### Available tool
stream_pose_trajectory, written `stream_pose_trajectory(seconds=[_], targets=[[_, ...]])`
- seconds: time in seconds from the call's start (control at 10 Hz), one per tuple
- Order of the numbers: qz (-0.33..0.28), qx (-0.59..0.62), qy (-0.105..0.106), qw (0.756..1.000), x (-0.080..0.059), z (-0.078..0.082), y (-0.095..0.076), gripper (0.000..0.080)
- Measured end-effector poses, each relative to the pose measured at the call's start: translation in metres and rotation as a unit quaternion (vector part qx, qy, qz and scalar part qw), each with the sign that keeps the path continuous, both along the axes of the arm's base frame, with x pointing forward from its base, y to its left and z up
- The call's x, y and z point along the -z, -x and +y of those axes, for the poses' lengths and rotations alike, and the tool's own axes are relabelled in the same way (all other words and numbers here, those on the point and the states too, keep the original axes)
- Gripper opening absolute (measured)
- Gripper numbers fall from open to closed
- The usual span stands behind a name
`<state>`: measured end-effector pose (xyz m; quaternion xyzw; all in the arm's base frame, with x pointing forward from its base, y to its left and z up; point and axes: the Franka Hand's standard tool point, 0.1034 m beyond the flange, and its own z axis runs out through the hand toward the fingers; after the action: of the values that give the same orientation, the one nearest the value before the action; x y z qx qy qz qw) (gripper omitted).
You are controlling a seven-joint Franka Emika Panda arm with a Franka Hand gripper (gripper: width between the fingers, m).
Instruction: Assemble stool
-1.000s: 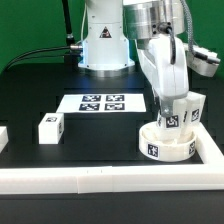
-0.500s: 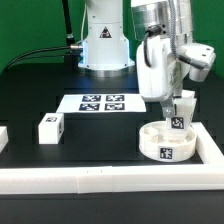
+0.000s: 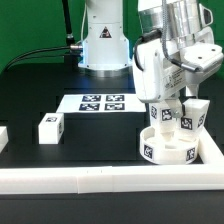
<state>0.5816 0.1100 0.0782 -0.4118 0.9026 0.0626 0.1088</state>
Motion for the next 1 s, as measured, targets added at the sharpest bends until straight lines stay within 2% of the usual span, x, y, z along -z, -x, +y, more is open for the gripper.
stream_pose_trajectory(seconds=[0.3,0.4,0.5,0.6,0.8,1.0], targets=[[-0.005,-0.022,0.001,1.000,0.000,0.000,0.000,0.0341],[-0.005,-0.023,0.001,1.000,0.000,0.000,0.000,0.0577],[-0.013,-0.038,0.001,0.999,-0.006,0.002,-0.001,0.0577],[-0.020,-0.041,-0.002,0.999,-0.016,0.007,-0.003,0.0634],[-0.035,-0.053,-0.007,0.998,-0.034,0.014,-0.005,0.0647],[-0.033,-0.060,-0.004,0.998,-0.030,0.013,-0.004,0.0649]])
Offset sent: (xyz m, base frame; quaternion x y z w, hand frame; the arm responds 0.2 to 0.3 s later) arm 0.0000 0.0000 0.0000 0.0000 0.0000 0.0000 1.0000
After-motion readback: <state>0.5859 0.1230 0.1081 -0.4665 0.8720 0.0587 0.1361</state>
